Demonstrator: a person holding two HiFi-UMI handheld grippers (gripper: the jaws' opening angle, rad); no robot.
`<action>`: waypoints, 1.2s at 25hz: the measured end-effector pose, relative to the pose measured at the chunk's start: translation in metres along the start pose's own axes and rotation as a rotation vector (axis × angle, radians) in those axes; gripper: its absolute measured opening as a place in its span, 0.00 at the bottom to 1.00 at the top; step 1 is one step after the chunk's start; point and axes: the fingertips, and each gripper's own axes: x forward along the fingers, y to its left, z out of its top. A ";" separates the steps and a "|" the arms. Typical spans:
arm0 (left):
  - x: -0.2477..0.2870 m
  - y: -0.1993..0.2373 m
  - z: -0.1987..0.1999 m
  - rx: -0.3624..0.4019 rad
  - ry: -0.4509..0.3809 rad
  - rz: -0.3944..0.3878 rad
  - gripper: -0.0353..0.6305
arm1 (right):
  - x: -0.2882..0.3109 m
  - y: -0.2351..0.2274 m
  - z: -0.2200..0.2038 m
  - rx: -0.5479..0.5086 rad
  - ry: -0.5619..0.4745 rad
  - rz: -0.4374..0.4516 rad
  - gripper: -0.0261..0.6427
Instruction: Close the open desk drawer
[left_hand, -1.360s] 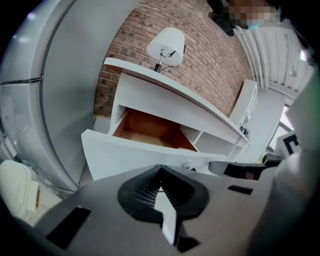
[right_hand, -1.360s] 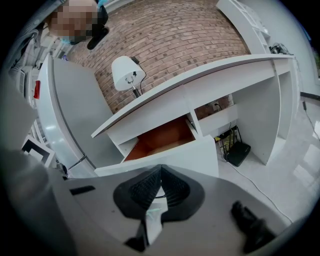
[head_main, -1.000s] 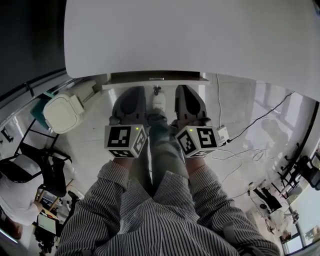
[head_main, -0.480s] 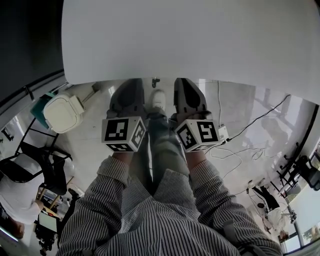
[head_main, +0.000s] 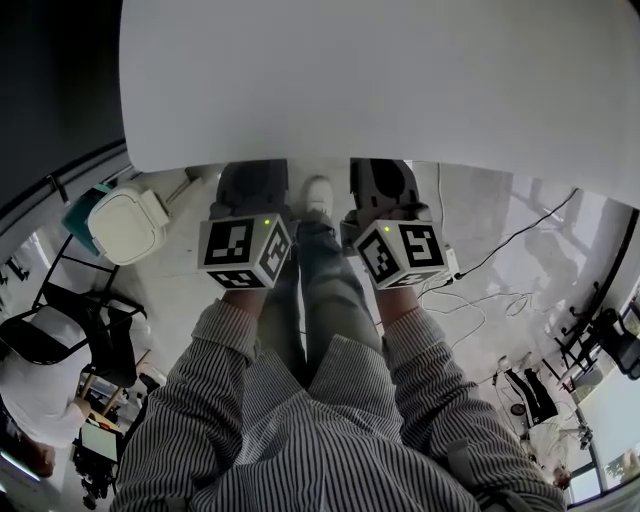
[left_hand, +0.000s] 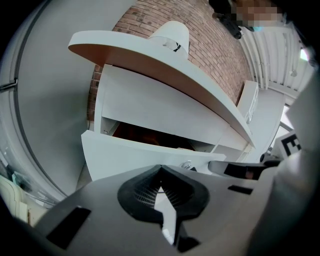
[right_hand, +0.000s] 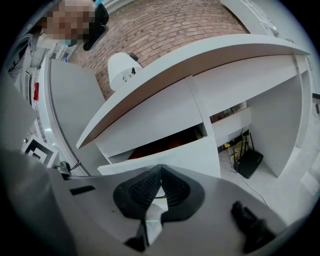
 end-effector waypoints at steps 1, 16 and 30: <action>0.001 0.000 0.002 0.002 -0.003 -0.001 0.07 | 0.001 0.000 0.002 -0.003 -0.001 0.000 0.06; 0.019 0.006 0.017 -0.024 -0.034 -0.032 0.07 | 0.022 -0.005 0.016 0.011 -0.023 -0.004 0.06; 0.019 0.008 0.014 -0.044 -0.004 -0.046 0.07 | 0.025 -0.005 0.006 0.052 0.004 -0.008 0.06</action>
